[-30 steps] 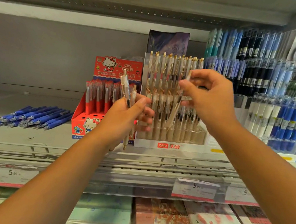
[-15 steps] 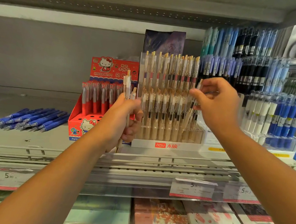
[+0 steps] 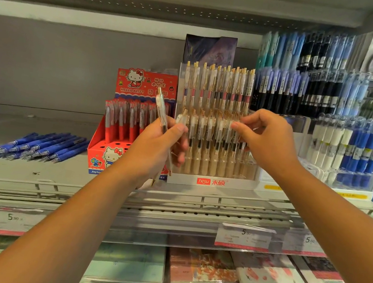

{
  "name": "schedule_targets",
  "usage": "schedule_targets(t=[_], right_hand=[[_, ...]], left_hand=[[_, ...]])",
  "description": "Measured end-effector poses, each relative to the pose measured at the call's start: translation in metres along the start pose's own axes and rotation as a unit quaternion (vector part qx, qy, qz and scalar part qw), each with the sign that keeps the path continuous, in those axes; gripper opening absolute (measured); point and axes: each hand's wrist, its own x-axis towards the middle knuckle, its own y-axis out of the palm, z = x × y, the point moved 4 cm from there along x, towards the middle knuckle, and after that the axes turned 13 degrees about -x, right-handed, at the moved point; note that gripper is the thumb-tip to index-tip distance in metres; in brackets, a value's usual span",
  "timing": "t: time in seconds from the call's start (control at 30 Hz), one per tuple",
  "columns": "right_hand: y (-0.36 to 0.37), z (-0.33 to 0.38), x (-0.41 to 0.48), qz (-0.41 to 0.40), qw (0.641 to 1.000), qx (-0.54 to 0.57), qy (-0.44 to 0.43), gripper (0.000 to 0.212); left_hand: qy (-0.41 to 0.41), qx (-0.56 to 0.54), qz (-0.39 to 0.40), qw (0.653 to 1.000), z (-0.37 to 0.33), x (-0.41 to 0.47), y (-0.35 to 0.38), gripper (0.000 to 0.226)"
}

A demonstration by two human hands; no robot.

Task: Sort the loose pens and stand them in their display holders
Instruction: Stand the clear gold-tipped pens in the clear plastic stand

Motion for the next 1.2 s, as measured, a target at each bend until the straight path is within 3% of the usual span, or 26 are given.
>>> schedule_targets(t=[0.13, 0.23, 0.37, 0.53, 0.77, 0.9, 1.2], right_hand=[[-0.007, 0.006, -0.001, -0.066, 0.996, -0.060, -0.020, 0.012], [-0.012, 0.027, -0.005, -0.100, 0.992, -0.039, -0.068, 0.007], [-0.002, 0.067, -0.012, 0.013, 0.990, 0.054, -0.129, 0.014], [0.016, 0.091, -0.020, 0.170, 0.962, 0.196, -0.082, 0.026], [0.020, 0.084, -0.022, 0.195, 0.929, 0.311, -0.042, 0.025], [0.017, 0.075, -0.022, 0.174, 0.925, 0.338, -0.016, 0.025], [-0.022, 0.030, -0.001, 0.010, 0.950, 0.310, 0.038, 0.017]], left_hand=[[0.001, 0.002, 0.014, 1.000, -0.001, -0.001, 0.002, 0.024], [0.001, -0.007, 0.027, 1.000, -0.002, -0.002, 0.004, 0.025], [0.009, -0.015, 0.040, 0.999, -0.003, -0.002, 0.005, 0.025], [0.021, -0.014, 0.054, 0.998, -0.004, -0.004, 0.005, 0.029], [-0.005, -0.045, 0.074, 0.996, -0.004, -0.006, 0.005, 0.032], [-0.018, -0.075, 0.069, 0.995, -0.003, -0.004, 0.006, 0.031], [-0.025, -0.013, 0.001, 1.000, 0.006, 0.002, -0.004, 0.017]])
